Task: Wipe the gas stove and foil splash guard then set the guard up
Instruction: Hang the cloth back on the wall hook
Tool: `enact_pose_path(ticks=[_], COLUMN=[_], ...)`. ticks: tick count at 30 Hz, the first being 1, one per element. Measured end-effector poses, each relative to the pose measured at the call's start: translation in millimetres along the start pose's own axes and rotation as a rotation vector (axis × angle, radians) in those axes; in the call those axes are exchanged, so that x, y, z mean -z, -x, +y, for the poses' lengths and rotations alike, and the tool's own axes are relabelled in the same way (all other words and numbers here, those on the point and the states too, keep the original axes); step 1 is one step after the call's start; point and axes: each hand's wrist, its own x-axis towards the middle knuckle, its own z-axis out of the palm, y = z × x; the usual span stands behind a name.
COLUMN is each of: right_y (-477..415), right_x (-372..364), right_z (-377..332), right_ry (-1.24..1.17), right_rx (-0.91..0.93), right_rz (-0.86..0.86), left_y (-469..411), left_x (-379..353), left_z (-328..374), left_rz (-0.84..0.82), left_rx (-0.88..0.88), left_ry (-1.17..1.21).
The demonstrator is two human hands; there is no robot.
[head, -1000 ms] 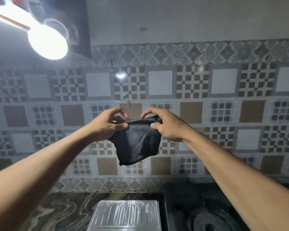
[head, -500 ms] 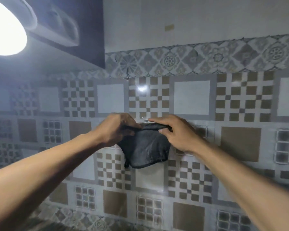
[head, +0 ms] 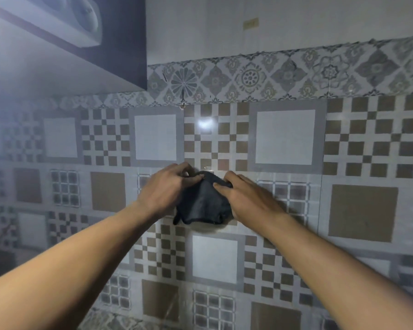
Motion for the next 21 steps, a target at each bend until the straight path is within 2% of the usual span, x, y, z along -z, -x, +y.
enact_pose_path(ticks=[2,5,9,11,15,21], right_y=[13.3,10.9,15.6,22.7,43.9,85.6], right_x=[-9.3,-10.5,0.2,9.0,37.4,88.1], right_z=[-5.7,-1.4,-3.7,-5.0,-16.9,-70.8], right_ry=[-0.024,-0.069,-0.112,-0.165,-0.203,-0.246], right_rx=[-0.008,-0.043,-0.087,-0.1,-0.19,-0.263], right_rz=[-0.041,-0.01,-0.095,-0.094,-0.117,-0.261], left_y=[11.7,17.2,16.5,22.3,41.0,89.4], left_x=[-1.3,0.4,19.0,33.7,65.6,120.3], left_z=[6.0,14.4,23.7,32.2,53.5,87.9], left_rz=[-0.089,-0.131,-0.213,-0.197,-0.115,-0.403], left_rx=[0.028,0.012,0.155,0.221,0.309,0.304], left_ry=[0.019,0.043,0.213,0.294,0.27,0.258])
